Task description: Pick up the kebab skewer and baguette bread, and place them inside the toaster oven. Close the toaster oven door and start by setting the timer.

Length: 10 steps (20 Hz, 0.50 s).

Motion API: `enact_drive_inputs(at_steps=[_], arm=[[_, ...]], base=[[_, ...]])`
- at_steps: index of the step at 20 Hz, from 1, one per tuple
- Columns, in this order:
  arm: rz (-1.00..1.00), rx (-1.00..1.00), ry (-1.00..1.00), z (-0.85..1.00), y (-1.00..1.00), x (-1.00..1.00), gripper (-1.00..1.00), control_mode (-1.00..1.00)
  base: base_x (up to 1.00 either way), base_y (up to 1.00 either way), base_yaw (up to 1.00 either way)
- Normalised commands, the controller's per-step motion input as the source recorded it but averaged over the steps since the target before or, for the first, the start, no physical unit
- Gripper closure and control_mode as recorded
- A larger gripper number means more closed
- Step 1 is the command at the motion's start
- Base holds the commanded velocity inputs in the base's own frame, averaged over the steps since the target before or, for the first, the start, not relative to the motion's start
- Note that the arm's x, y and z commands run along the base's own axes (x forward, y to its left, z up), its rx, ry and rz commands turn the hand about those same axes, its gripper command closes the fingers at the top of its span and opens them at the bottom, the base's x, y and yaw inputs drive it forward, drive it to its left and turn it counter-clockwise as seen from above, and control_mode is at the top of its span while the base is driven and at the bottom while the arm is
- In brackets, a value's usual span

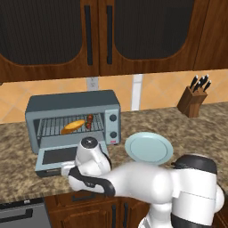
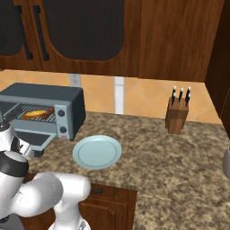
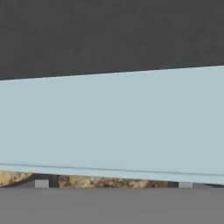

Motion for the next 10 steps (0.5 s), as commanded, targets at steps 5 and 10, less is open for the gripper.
enact_drive_inputs(at_steps=[5,10], arm=[[0.0,0.0,-0.12,0.0,-0.2,0.36,-1.0,-1.0],[0.0,0.0,-0.23,0.13,-0.17,0.49,-1.0,-1.0]], base=[[0.0,0.0,0.0],[0.0,0.0,0.0]])
